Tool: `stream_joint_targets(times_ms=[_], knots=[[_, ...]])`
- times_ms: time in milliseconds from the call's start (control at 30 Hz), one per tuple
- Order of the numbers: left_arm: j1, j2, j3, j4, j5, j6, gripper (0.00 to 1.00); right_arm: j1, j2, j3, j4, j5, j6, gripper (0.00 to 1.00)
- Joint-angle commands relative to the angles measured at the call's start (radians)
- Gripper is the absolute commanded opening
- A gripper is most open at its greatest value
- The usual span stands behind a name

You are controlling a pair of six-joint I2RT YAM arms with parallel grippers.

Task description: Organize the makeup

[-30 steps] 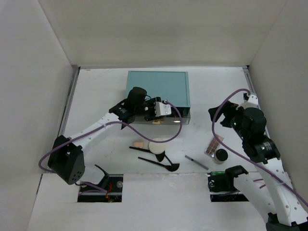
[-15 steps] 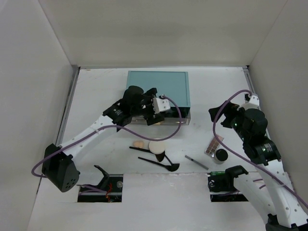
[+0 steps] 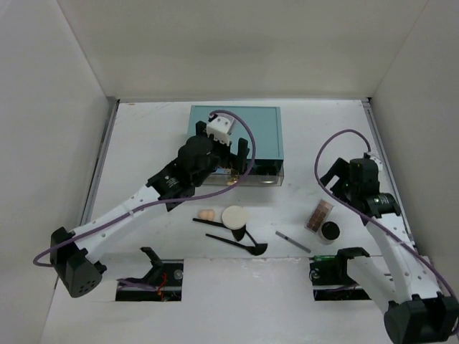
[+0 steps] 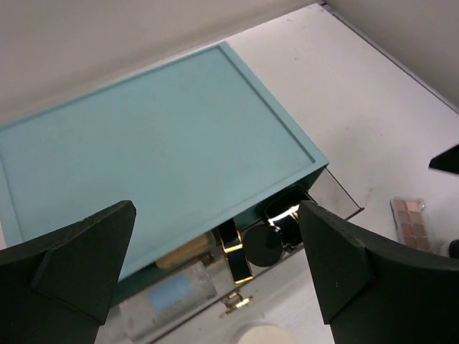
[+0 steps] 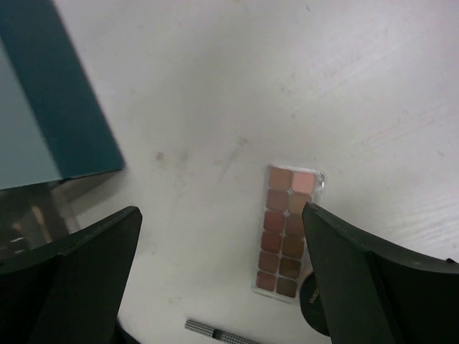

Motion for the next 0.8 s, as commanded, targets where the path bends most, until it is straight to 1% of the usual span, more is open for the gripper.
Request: stream_joint_targets(times_ms=[0, 100, 200, 267, 367, 500, 633, 767], knots=[[-0.067, -0.044, -0.035, -0.112, -0.298, -0.244, 1.0, 0.006, 0.044, -0.016, -0.056, 0.039, 0.071, 1.0], [-0.112, -0.106, -0.099, -0.206, -0.366, -0.386, 1.0, 0.006, 0.082, -0.032, -0.143, 0.07, 0.124, 1.0], [-0.126, -0.188, -0.186, -0.235, -0.36, -0.462, 1.0, -0.021, 0.116, -0.049, -0.244, 0.084, 0.18, 1.0], [-0.129, -0.234, -0.239, -0.236, -0.364, -0.483, 1.0, -0.023, 0.127, -0.06, -0.278, 0.078, 0.192, 1.0], [-0.112, -0.286, -0.286, -0.24, -0.369, -0.503, 1.0, -0.012, 0.148, -0.051, -0.335, 0.069, 0.256, 1.0], [-0.084, -0.326, -0.32, -0.241, -0.372, -0.511, 1.0, 0.008, 0.19, -0.061, -0.445, 0.042, 0.405, 1.0], [-0.031, -0.346, -0.346, -0.241, -0.372, -0.51, 1.0, 0.026, 0.135, -0.111, -0.464, 0.027, 0.577, 1.0], [0.029, -0.369, -0.362, -0.241, -0.354, -0.505, 1.0, 0.019, 0.104, -0.131, -0.464, 0.056, 0.649, 1.0]])
